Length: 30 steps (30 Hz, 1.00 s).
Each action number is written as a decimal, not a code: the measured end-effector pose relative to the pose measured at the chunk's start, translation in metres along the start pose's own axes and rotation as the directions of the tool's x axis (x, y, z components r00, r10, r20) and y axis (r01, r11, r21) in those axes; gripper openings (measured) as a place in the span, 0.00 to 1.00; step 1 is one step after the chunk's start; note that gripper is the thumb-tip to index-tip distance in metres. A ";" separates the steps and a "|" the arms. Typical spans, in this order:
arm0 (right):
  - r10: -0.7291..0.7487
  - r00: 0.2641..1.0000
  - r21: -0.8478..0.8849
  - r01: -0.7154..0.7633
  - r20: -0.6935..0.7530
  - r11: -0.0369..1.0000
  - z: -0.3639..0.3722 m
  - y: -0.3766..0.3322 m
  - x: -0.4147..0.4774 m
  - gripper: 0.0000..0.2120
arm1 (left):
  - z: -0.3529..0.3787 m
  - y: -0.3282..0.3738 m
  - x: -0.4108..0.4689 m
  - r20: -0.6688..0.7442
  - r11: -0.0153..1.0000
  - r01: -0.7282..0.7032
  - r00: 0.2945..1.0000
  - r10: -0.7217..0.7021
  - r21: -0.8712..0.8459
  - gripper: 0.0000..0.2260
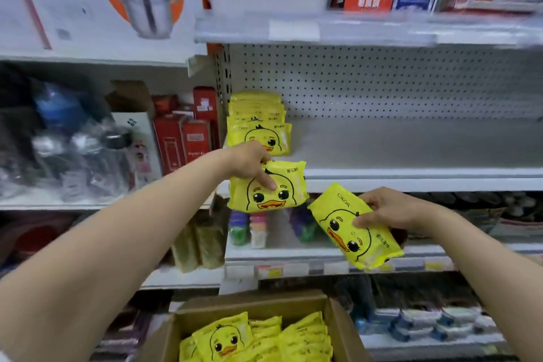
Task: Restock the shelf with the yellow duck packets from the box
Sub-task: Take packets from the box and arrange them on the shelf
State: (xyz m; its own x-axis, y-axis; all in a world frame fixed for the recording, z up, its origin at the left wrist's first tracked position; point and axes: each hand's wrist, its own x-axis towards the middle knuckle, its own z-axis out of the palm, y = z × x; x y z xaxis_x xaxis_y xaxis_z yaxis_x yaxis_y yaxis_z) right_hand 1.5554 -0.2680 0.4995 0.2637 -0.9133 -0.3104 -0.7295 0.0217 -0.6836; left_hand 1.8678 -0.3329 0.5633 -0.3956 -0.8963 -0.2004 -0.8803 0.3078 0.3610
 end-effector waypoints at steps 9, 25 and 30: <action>-0.067 0.997 -0.030 0.067 -0.022 0.997 -0.006 -0.045 0.005 0.06 | -0.061 -0.019 0.053 -0.121 0.987 0.047 0.992 -0.029 0.151 0.38; -0.014 0.999 -0.051 0.012 -0.040 0.999 -0.006 -0.062 0.022 0.06 | -0.055 -0.052 0.113 -0.091 0.982 -0.097 0.989 0.113 0.160 0.31; -0.001 1.000 -0.008 0.001 -0.028 1.000 -0.004 -0.062 0.031 0.07 | -0.054 -0.059 0.117 -0.131 0.982 -0.117 0.982 0.137 0.147 0.29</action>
State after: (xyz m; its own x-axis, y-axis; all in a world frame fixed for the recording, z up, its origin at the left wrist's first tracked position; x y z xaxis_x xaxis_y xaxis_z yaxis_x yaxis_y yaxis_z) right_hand 1.6062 -0.2994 0.5344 0.2465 -0.9244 -0.2910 -0.7341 0.0179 -0.6788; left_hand 1.8880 -0.4734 0.5681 -0.4747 -0.8797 -0.0285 -0.8567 0.4544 0.2443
